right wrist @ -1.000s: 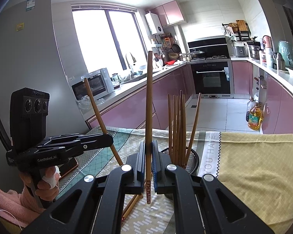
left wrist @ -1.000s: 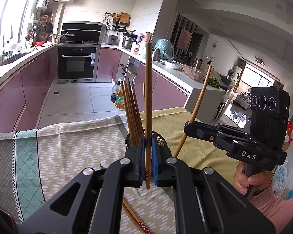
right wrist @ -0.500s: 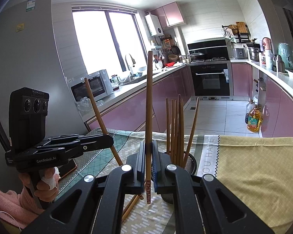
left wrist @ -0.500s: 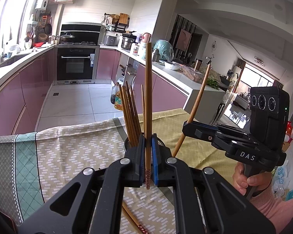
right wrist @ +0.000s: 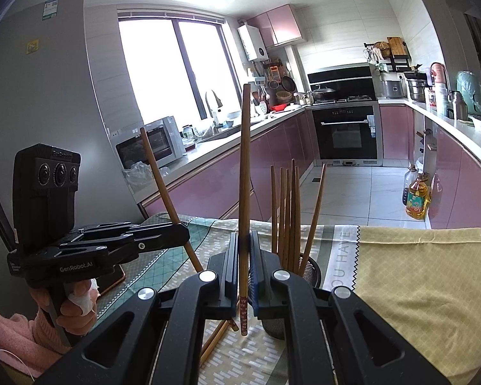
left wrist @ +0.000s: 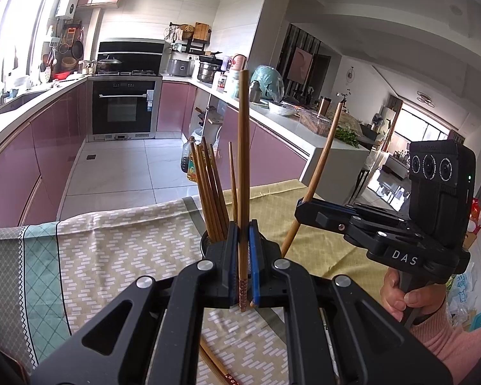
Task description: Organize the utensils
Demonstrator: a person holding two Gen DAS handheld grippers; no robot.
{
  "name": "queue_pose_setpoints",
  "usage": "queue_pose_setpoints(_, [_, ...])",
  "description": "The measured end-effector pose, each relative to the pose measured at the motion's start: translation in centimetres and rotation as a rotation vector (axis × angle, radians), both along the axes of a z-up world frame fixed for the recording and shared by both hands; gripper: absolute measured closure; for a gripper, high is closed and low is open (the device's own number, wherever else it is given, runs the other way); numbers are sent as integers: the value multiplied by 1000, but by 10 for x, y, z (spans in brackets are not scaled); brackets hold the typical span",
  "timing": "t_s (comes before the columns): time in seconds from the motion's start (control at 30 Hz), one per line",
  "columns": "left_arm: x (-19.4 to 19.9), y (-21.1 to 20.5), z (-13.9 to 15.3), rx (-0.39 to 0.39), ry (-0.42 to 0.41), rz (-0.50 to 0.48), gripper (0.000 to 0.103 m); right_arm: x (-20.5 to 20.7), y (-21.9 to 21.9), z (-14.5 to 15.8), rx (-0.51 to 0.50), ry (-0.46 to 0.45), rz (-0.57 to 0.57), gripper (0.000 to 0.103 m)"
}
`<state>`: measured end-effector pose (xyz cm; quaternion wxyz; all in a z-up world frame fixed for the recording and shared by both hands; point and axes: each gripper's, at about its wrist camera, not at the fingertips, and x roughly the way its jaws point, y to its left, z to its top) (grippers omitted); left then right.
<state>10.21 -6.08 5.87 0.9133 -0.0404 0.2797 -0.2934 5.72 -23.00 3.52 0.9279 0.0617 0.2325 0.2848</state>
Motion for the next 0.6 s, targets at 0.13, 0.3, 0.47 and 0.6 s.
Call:
queue_pose_setpoints(0.13, [0, -1, 2, 0, -2, -2, 96, 2, -1, 4, 2, -3, -3, 97])
queue_pose_setpoints(0.3, [1, -1, 5, -1, -13, -5, 96, 3, -1, 9, 2, -11, -6, 97])
queue_pose_setpoints(0.47, [1, 0, 9, -4, -25, -5, 96, 2, -1, 10, 3, -20, -7, 97])
queue_pose_setpoints(0.6, [2, 0, 12, -7, -37, -5, 96, 4, 0, 14, 4, -28, -7, 97])
